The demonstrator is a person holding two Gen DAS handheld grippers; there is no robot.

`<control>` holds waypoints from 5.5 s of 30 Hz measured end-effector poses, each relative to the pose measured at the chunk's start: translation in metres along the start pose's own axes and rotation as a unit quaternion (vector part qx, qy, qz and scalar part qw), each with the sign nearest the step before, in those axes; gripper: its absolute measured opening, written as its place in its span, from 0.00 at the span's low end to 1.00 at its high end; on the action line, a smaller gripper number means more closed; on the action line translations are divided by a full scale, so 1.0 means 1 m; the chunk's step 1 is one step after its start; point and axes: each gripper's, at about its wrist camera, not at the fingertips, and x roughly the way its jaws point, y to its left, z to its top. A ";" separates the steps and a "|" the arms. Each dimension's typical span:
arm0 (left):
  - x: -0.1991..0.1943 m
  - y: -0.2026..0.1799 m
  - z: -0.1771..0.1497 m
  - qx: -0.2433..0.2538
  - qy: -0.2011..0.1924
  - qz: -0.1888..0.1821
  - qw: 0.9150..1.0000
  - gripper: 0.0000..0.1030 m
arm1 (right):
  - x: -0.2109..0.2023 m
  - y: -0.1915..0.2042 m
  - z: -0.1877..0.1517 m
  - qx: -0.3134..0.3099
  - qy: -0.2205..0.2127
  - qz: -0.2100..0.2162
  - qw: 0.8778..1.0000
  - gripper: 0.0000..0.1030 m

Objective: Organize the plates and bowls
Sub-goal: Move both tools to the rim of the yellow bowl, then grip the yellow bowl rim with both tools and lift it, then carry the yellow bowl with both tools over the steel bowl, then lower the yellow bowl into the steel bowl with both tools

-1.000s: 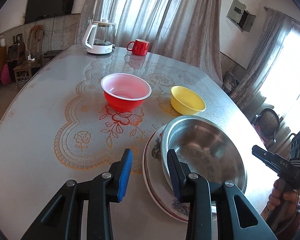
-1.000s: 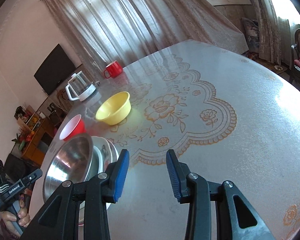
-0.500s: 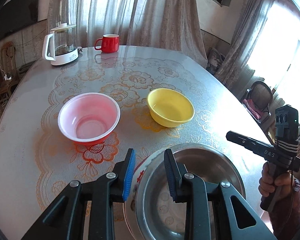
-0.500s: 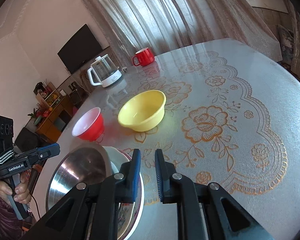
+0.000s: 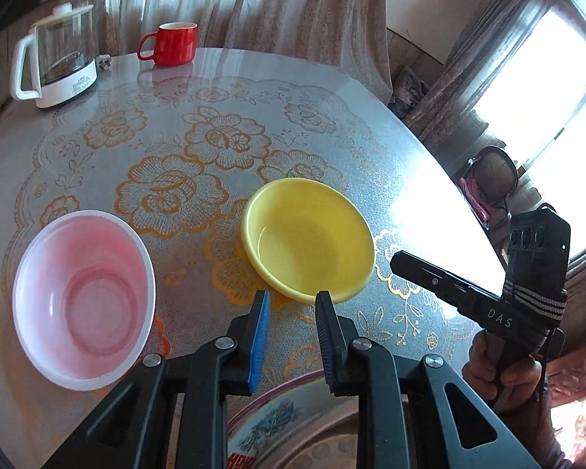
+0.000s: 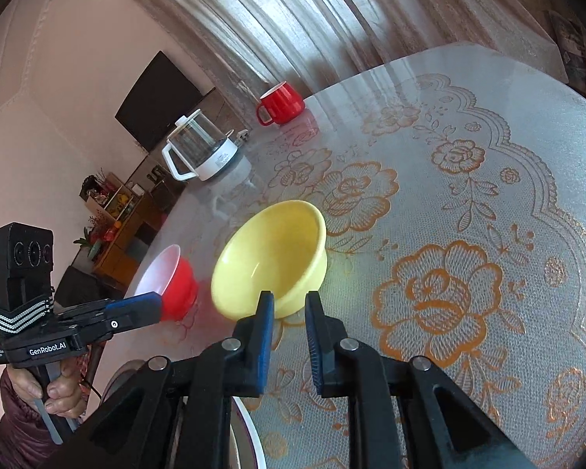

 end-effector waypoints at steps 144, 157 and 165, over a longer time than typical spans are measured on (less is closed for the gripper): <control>-0.114 -0.010 -0.195 -0.091 -0.115 -0.017 0.989 0.12 | -0.099 0.120 -0.157 -0.062 -0.042 -0.074 0.994 0.10; -0.115 -0.009 -0.197 -0.097 -0.119 -0.024 0.988 0.12 | -0.098 0.123 -0.156 -0.059 -0.039 -0.080 0.994 0.12; -0.114 -0.007 -0.197 -0.099 -0.120 -0.028 0.987 0.12 | -0.099 0.124 -0.159 -0.064 -0.041 -0.079 0.994 0.14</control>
